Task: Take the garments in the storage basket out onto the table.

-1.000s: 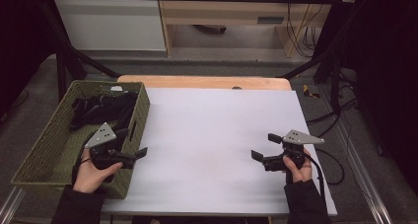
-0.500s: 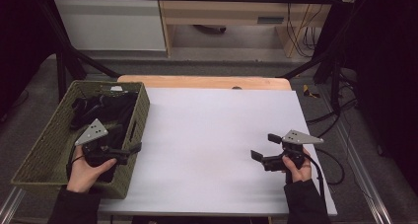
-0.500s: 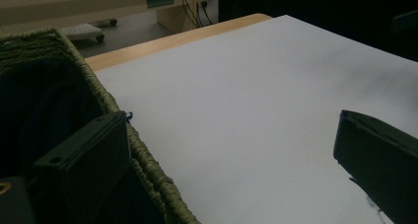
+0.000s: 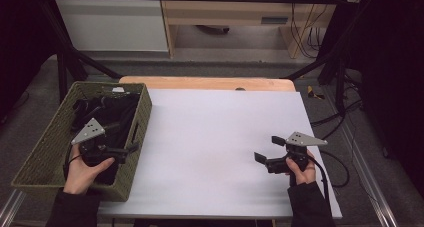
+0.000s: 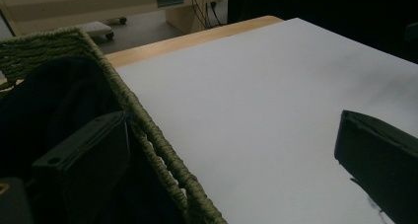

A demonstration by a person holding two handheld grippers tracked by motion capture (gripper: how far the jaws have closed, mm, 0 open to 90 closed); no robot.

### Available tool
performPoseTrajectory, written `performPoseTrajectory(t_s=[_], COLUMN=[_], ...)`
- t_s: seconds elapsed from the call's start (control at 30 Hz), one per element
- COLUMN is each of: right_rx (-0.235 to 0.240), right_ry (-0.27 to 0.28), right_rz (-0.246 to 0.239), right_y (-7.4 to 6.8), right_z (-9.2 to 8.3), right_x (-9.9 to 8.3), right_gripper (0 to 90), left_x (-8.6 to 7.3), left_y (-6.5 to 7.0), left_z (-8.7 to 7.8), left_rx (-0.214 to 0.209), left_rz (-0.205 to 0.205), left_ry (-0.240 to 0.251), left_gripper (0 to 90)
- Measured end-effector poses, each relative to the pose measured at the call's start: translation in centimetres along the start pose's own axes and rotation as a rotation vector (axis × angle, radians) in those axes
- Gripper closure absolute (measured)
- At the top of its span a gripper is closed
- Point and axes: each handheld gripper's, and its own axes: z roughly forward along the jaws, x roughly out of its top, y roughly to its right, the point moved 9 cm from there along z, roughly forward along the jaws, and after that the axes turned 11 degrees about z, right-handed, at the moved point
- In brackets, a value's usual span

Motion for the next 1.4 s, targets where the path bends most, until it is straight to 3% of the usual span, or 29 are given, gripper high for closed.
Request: performPoseTrajectory(t_s=[0.47,0.73,0.93,1.23,1.4], right_rx=[-0.003,-0.004,-0.004,-0.004,-0.006], right_ry=[-0.009,-0.009,-0.009,-0.013,-0.014], right_rz=[0.000,0.000,-0.001,-0.001,0.000], right_y=[0.0,0.0,0.0,0.0,0.0], right_z=[0.2,0.2,0.3,0.3,0.3], right_x=[-0.2,-0.2,-0.2,-0.3,-0.3], right_gripper=[2.7,2.7,2.7,2.7,2.7], left_x=[1.0,2.0,3.0,3.3,2.8], left_y=[-1.4,-2.4,-4.2,-7.1,-8.6], left_z=[-1.2,-2.6,-3.1,-1.6,-0.2], left_rx=[0.054,0.091,0.135,0.186,0.205], left_rz=[-0.001,0.010,0.018,0.023,-0.003], left_ry=[-0.010,-0.055,-0.109,-0.166,-0.178], left_gripper=[0.0,0.0,0.0,0.0,0.0])
